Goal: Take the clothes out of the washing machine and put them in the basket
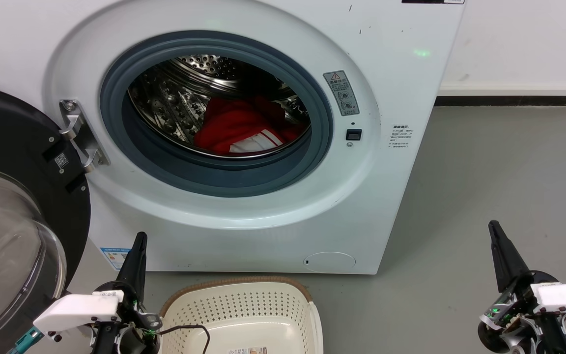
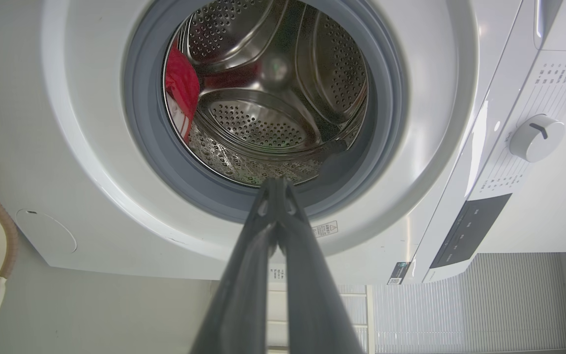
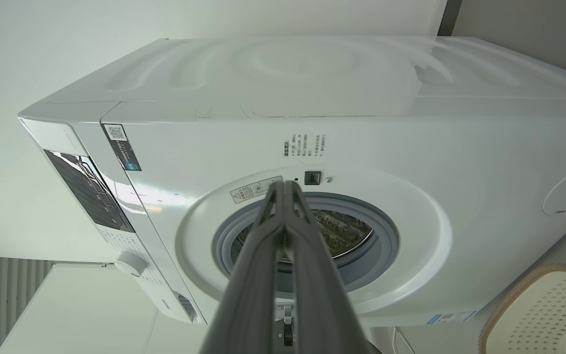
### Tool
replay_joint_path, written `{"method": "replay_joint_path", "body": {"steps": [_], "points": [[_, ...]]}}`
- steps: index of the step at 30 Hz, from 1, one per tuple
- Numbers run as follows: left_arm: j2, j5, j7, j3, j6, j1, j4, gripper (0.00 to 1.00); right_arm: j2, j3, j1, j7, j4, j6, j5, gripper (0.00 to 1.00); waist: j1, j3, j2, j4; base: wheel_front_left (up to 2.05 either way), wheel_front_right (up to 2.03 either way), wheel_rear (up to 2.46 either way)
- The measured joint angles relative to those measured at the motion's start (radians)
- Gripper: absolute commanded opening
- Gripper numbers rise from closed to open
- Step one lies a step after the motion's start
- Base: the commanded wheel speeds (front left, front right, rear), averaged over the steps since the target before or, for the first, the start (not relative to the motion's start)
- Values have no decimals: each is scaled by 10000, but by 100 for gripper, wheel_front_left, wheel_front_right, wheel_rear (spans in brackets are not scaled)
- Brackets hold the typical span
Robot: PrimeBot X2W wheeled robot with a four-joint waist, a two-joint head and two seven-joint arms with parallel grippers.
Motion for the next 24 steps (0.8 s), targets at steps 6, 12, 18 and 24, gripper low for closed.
{"method": "replay_joint_path", "body": {"steps": [6,12,18,24], "points": [[0,0,2,0,0,0,0,0,0,0,0,0,0,0,0,0,0,0,0,0,0,0,0],[0,0,0,0,0,0,0,0,0,0,0,0,0,0,0,0,0,0,0,0,0,0,0],[0,0,2,0,0,0,0,0,0,0,0,0,0,0,0,0,0,0,0,0,0,0,0],[0,0,0,0,0,0,0,0,0,0,0,0,0,0,0,0,0,0,0,0,0,0,0]]}}
